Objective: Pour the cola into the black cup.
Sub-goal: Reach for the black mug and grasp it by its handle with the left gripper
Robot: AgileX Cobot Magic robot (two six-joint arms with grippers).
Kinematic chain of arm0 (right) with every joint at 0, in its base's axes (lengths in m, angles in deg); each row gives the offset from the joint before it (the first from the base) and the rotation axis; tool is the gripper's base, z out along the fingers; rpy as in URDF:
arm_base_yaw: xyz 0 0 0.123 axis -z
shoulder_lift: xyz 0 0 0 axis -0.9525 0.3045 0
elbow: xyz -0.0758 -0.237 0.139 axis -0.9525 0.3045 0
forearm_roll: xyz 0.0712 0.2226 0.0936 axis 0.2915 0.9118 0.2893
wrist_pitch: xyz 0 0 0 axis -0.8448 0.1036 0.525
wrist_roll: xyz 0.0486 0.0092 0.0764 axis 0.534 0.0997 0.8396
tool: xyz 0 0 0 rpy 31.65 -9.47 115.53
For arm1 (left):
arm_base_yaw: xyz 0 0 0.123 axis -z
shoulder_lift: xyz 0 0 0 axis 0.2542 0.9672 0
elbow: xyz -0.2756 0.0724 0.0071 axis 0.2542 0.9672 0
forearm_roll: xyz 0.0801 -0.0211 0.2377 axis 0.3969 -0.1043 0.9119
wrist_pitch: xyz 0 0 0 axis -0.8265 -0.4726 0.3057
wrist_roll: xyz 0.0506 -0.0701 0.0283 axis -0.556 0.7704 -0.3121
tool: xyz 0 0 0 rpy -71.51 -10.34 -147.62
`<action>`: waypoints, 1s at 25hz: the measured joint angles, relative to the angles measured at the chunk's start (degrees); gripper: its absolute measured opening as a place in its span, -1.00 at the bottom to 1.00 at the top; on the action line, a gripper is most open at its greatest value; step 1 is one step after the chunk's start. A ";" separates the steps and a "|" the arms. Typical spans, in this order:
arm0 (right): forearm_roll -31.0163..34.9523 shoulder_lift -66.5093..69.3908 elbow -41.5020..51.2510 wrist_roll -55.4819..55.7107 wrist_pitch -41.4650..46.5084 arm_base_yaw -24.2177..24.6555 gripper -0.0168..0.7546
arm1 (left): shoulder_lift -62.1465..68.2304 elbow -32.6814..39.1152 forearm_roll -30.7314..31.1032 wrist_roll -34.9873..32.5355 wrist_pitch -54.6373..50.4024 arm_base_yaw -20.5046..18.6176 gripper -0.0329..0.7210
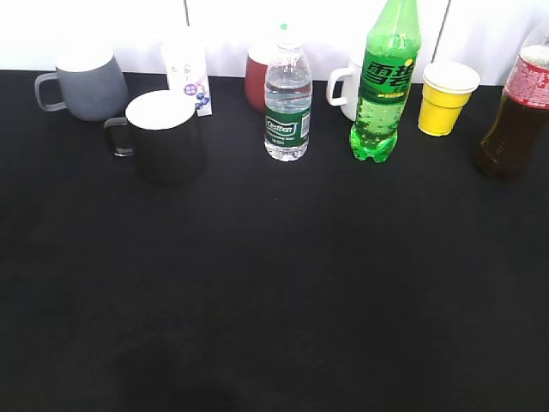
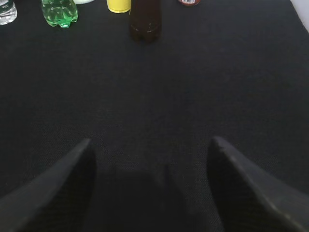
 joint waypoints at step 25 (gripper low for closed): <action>0.52 0.00 0.00 0.00 0.00 0.00 0.46 | 38.73 -15.75 9.11 1.72 17.99 0.00 0.35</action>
